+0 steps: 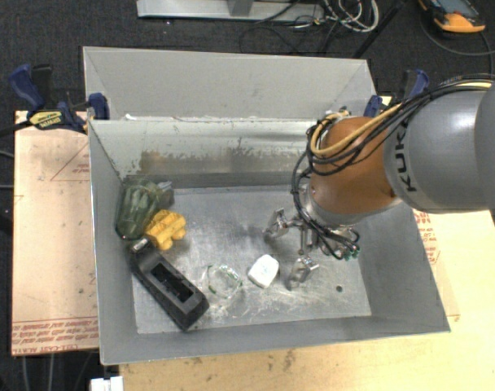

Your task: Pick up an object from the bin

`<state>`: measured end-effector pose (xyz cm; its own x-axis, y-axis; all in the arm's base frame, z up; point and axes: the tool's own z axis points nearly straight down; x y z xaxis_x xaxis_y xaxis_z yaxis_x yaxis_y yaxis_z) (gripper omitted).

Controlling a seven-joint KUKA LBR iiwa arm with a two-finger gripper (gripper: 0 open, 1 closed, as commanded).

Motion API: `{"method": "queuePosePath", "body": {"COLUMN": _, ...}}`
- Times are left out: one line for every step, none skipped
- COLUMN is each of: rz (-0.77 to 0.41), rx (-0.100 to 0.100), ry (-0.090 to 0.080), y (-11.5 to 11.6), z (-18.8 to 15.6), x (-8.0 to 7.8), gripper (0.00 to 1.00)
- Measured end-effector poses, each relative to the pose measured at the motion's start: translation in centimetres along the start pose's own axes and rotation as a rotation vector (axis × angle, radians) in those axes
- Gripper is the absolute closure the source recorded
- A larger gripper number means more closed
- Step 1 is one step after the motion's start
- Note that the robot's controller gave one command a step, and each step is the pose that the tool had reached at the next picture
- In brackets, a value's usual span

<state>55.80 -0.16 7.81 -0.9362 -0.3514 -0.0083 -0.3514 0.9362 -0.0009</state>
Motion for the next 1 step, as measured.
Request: {"method": "queuePosePath", "body": {"rz": 0.0, "rx": 0.0, "ry": -0.001, "y": -0.01, "z": -0.01, "x": -0.01, "gripper": 0.0}}
